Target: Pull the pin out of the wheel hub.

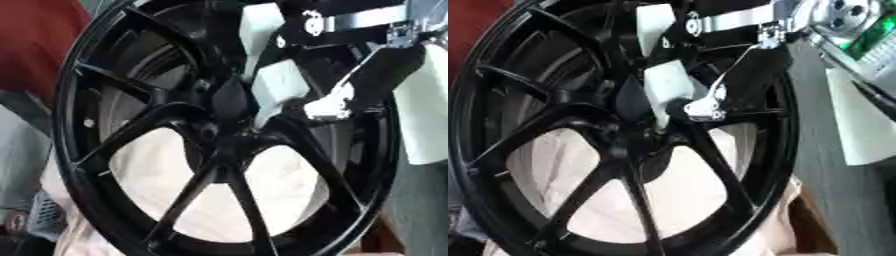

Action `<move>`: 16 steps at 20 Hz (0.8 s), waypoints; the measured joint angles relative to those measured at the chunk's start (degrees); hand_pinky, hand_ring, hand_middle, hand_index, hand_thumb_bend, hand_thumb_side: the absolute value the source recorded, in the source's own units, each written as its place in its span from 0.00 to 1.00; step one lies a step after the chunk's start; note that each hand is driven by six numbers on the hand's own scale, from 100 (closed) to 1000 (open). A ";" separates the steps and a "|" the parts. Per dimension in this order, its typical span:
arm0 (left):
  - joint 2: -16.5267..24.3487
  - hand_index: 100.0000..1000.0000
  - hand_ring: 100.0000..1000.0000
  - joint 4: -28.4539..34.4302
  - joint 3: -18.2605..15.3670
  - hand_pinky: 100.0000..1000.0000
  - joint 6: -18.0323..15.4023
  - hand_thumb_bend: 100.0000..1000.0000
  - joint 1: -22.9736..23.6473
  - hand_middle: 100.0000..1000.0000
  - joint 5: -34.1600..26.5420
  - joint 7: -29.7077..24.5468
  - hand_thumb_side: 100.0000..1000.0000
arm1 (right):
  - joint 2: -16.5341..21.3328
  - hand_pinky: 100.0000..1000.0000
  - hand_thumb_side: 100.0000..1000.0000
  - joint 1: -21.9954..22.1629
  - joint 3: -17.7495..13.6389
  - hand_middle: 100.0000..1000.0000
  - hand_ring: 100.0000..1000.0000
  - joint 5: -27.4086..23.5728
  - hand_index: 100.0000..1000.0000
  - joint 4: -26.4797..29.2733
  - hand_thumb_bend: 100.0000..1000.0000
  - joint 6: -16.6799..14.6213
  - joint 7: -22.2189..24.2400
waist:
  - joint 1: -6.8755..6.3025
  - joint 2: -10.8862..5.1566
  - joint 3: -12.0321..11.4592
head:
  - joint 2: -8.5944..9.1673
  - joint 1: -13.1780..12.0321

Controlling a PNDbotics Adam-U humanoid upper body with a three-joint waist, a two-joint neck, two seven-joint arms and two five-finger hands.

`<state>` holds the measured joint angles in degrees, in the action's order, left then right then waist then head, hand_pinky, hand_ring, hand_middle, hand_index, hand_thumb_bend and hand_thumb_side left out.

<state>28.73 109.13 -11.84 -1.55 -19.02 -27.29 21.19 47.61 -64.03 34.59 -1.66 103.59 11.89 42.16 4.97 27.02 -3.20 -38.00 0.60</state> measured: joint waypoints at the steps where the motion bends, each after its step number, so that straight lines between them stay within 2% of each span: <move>1: 0.00 0.70 0.66 0.00 0.00 0.67 -0.01 0.10 0.00 0.59 -0.05 -0.02 0.68 | -0.01 0.78 0.24 0.00 0.00 0.65 0.76 0.07 0.75 -0.01 0.17 0.00 -0.20 | 0.00 0.02 0.00 | 0.00 0.00; 8: -0.02 0.70 0.66 0.00 0.00 0.67 -0.10 0.09 0.00 0.59 -0.40 -0.12 0.68 | -0.44 0.76 0.19 -0.01 0.06 0.56 0.72 0.89 0.68 -0.32 0.13 -0.07 -1.82 | 0.00 0.02 -0.08 | -0.11 0.06; 13: -0.44 0.70 0.66 0.00 0.00 0.67 -0.06 0.09 0.00 0.59 -0.46 -0.27 0.68 | -0.49 0.74 0.17 -0.01 0.07 0.50 0.69 0.90 0.63 -0.40 0.03 0.05 -2.78 | 0.00 0.03 -0.09 | -0.12 0.08; 14: -0.48 0.70 0.66 0.00 0.00 0.67 -0.05 0.09 0.00 0.59 -0.46 -0.29 0.68 | -0.50 0.73 0.14 -0.01 0.07 0.49 0.68 0.71 0.62 -0.40 0.00 0.11 -3.08 | 0.00 0.03 -0.09 | -0.12 0.08; 16: -0.48 0.70 0.66 0.00 0.00 0.67 -0.05 0.09 0.00 0.59 -0.47 -0.30 0.68 | -0.50 0.72 0.07 -0.01 0.07 0.48 0.66 0.21 0.61 -0.40 0.00 0.31 -3.57 | 0.00 0.03 -0.09 | -0.13 0.08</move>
<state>28.25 109.13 -11.84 -1.60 -19.02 -27.76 20.89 47.11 -64.04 34.66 -1.45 103.19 12.21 38.59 4.98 27.05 -3.29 -38.13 0.69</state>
